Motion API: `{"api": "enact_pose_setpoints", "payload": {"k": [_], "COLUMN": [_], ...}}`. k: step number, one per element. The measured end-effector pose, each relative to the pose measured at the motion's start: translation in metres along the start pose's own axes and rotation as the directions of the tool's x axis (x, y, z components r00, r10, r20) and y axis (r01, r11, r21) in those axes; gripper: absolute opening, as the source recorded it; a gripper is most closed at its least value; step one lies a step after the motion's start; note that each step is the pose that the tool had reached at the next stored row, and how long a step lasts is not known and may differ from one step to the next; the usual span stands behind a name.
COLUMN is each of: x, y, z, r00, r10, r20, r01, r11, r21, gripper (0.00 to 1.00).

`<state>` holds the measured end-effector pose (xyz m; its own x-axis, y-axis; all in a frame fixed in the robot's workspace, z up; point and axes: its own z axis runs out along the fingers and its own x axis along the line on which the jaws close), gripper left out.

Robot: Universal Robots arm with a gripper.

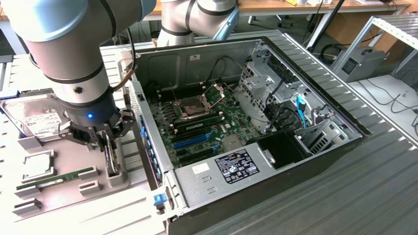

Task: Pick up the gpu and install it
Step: 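Pick up the gpu and move the gpu toward the slot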

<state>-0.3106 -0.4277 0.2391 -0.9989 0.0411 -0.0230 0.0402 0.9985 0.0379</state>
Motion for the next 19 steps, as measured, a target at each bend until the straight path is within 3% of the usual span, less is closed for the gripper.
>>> {"api": "enact_pose_setpoints", "payload": {"k": [2, 6, 8, 10, 13, 14, 16, 19], "x": [0.0, -0.001, -0.001, -0.001, -0.002, -0.002, -0.002, -0.003], "y": [0.0005, 0.0012, 0.0018, 0.0022, 0.0034, 0.0037, 0.0041, 0.0043], "z": [-0.0153, -0.0316, -0.0494, -0.0582, -0.0915, -0.0976, -0.1092, -0.1135], "r00": [1.0, 1.0, 1.0, 1.0, 1.0, 1.0, 1.0, 1.0], "r10": [0.0, 0.0, 0.0, 0.0, 0.0, 0.0, 0.0, 0.0], "r20": [0.0001, 0.0, 0.0, 0.0, 0.0, 0.0001, 0.0001, 0.0001], "r01": [0.0, 0.0, 0.0, 0.0, 0.0, 0.0, 0.0, 0.0], "r11": [1.0, 1.0, 1.0, 1.0, 1.0, 1.0, 1.0, 1.0], "r21": [0.0001, 0.0001, 0.0001, 0.0002, 0.0007, 0.0008, 0.0009, 0.0009], "gripper": [0.27, 0.27, 0.27, 0.27, 0.27, 0.27, 0.27, 0.27]}}
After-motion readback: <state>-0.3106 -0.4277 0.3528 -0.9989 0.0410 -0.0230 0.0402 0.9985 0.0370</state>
